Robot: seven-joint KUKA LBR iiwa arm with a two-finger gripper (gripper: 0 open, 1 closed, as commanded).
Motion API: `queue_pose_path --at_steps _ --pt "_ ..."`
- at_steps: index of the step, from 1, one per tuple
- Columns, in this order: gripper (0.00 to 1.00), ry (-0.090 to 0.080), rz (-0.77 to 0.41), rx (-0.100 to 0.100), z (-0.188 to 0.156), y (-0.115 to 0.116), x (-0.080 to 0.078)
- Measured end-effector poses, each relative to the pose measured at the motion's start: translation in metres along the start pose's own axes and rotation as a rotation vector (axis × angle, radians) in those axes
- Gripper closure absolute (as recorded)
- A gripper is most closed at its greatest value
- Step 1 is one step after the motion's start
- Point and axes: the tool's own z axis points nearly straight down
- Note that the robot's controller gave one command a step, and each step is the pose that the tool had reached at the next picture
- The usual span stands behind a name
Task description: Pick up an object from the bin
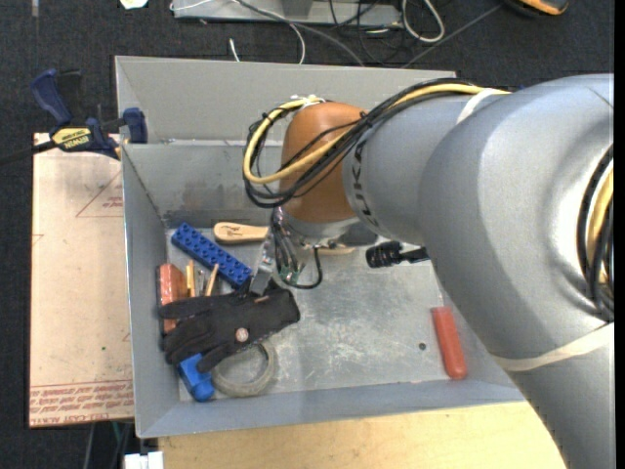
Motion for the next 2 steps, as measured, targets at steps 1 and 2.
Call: queue_pose_path --at_steps 1,2 --pt "1.0 0.005 -0.005 0.002 -0.057 -0.006 -0.003" --pt "1.0 0.004 -0.063 0.004 -0.117 0.005 -0.001"
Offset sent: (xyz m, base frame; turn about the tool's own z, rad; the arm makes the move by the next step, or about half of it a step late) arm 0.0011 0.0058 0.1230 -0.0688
